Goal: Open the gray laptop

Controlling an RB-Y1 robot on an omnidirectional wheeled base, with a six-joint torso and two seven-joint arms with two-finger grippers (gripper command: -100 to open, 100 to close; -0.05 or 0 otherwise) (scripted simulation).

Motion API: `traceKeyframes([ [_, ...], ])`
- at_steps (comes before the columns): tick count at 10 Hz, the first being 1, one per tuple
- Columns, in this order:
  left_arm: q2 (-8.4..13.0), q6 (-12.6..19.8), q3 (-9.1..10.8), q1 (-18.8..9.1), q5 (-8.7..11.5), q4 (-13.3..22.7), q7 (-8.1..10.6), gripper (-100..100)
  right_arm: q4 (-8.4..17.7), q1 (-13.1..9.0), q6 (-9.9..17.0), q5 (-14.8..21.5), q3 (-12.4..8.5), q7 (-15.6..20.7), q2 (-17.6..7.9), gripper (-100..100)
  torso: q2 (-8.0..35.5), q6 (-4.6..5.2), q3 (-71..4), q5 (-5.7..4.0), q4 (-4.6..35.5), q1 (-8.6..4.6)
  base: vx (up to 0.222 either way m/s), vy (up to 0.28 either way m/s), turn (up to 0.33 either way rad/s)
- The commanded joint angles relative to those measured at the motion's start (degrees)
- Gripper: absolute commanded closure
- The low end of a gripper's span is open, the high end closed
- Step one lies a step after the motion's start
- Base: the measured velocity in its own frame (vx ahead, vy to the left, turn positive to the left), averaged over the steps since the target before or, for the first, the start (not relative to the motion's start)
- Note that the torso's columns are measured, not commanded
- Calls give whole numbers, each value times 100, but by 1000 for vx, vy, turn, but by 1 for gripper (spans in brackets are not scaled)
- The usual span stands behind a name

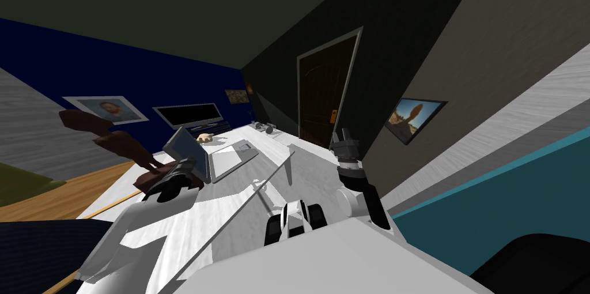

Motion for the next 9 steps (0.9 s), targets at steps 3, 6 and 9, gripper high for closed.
traceKeyframes([
  [3,-241,-75,225,-199,225,36,-701,-100,0,0,0,0,0,0,0,0,1,0,1,0,0,0,2,9,2],
  [6,-451,-136,422,-372,426,64,-1177,-100,0,0,0,0,0,0,0,0,-1,0,-1,0,1,5,0,7,3],
  [9,-661,-197,619,-545,626,92,-1653,-100,0,0,0,0,0,0,0,0,0,-1,0,1,0,6,0,11,2],
])
